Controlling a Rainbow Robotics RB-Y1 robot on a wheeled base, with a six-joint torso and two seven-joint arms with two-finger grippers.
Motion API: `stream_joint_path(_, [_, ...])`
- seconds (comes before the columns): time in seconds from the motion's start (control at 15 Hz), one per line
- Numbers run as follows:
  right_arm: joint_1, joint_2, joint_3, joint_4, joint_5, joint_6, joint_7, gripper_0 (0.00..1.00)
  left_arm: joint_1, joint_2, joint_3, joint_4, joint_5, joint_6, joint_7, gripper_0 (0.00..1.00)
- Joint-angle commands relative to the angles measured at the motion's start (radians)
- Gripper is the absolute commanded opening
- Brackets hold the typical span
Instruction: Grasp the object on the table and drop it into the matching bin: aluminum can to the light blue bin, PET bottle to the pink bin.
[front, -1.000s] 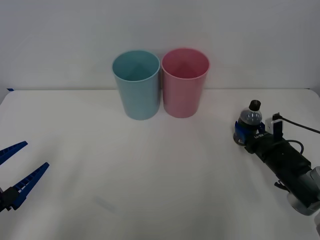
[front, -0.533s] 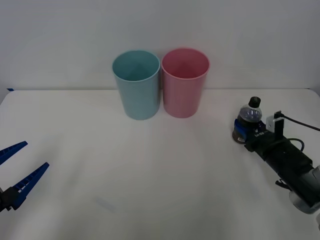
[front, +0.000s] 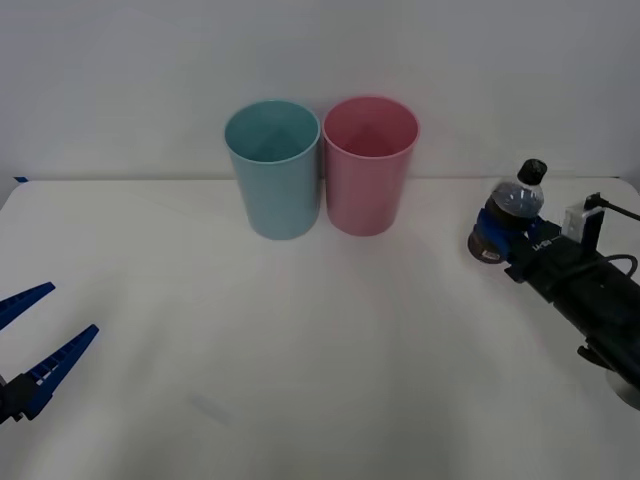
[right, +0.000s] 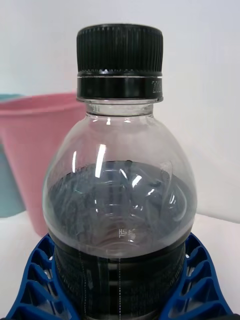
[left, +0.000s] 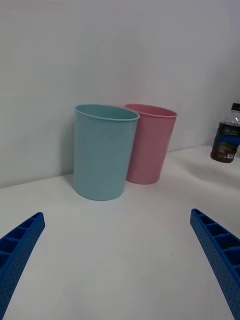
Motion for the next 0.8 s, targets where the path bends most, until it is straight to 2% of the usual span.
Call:
stream_joint_path(0.07, [0.014,-0.032,0.000,-0.084,0.000,-0.024,-0.119,0.00,0.000,0.000,0.000,0.000,0.000,0.000,0.000,1.00])
stream_joint_path(0.53, [0.017,-0.118,-0.003,-0.297,-0.021,-0.021,-0.429,0.00,0.000,0.000,0.000,0.000,0.000,0.000,0.000,1.00])
stream_joint_path(0.8, [-0.055,-0.156,0.000,-0.328,-0.015,-0.017,-0.514,0.00,0.000,0.000,0.000,0.000,0.000,0.000,0.000,1.00])
